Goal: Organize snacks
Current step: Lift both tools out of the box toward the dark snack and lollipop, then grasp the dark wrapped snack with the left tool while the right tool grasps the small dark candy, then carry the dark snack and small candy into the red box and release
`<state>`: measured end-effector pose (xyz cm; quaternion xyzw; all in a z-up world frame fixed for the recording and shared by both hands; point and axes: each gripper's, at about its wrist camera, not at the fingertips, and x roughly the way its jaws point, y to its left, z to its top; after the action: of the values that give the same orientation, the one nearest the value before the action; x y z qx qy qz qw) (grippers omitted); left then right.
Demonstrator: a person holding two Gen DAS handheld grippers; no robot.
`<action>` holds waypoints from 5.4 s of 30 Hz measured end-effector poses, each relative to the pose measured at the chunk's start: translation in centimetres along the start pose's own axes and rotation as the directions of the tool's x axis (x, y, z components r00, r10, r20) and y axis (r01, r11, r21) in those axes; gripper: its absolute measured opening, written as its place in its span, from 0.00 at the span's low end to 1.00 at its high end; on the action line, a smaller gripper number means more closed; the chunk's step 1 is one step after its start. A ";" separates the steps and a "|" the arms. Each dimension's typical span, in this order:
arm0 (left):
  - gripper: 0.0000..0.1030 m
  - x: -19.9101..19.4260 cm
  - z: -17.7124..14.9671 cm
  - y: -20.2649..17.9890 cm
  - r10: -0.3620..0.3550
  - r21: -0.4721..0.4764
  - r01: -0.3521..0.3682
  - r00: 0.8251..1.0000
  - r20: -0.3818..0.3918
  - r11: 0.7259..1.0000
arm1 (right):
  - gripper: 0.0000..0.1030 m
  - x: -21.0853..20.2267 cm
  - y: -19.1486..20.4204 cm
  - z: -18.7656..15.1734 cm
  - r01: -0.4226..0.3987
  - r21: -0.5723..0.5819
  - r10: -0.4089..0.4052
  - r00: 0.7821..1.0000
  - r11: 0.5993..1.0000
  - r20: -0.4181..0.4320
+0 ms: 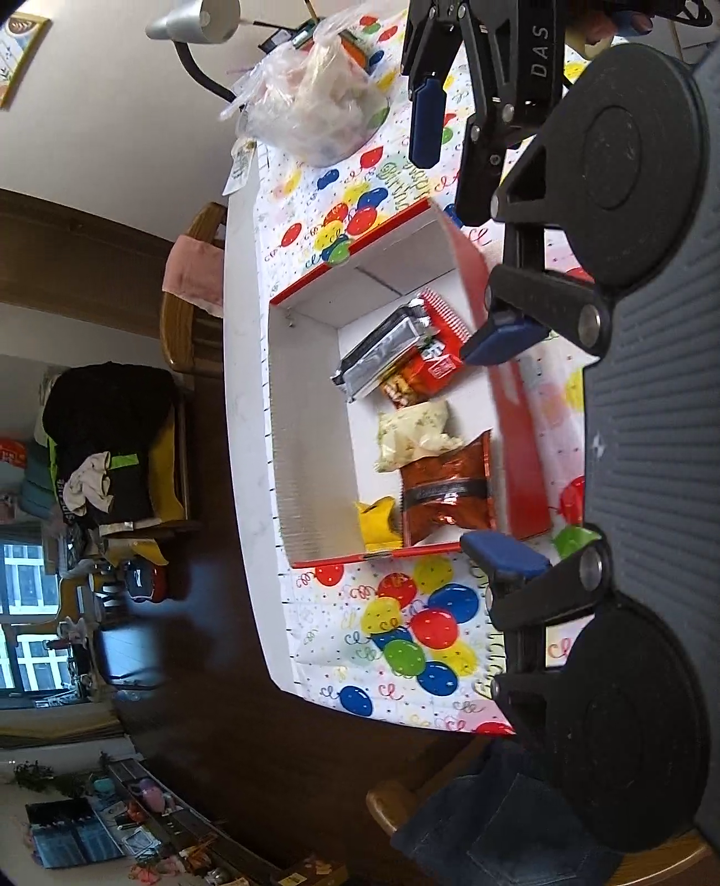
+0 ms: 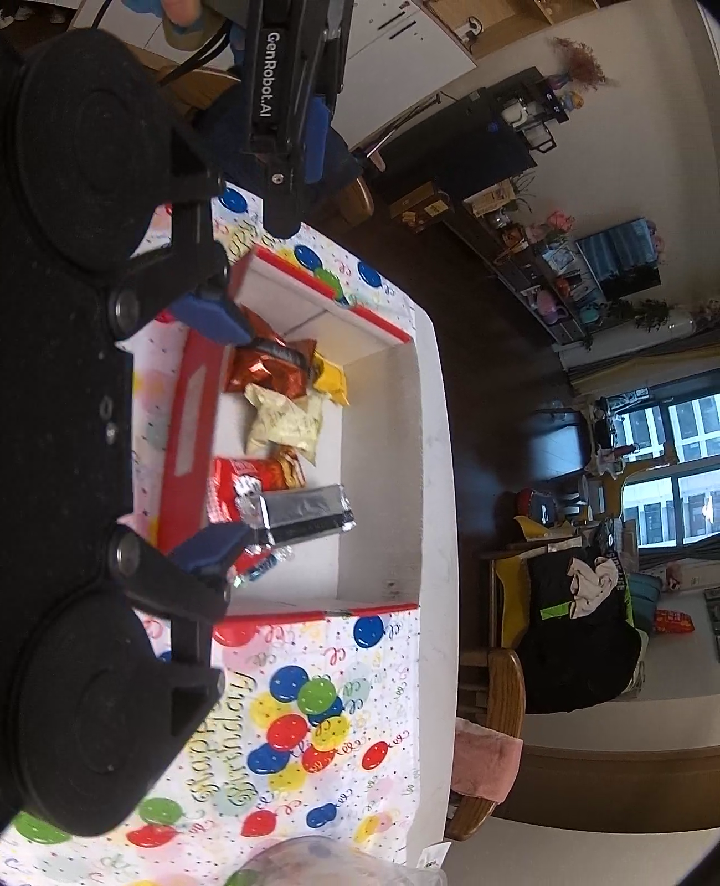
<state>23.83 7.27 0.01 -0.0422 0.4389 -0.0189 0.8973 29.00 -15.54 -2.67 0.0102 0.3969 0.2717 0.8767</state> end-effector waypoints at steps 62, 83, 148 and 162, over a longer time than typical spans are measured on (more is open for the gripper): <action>0.62 5.8 -19.4 -0.1 0.024 0.012 -0.021 0.928 -0.371 1.000 | 0.48 1.3 -0.7 -21.0 0.140 -0.221 -0.197 0.945 0.965 -0.262; 0.31 5.5 -19.3 1.8 -0.020 -0.083 -0.012 0.928 -0.373 0.997 | 0.15 0.0 -1.6 -20.6 0.129 -0.102 -0.150 0.961 0.986 -0.234; 0.30 12.8 6.3 0.3 0.150 -0.009 -0.153 0.976 -0.159 0.988 | 0.15 10.7 -4.4 6.2 0.054 -0.153 -0.066 0.995 0.987 -0.072; 0.30 19.2 8.2 1.1 0.175 0.018 -0.178 0.932 -0.317 0.984 | 0.15 18.0 -2.0 6.6 -0.037 -0.293 -0.030 0.975 0.955 -0.222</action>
<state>42.09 7.47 -10.16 -0.0038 0.5797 0.0577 0.8128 44.21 -7.20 -11.02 -0.1509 0.4482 0.3288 0.8175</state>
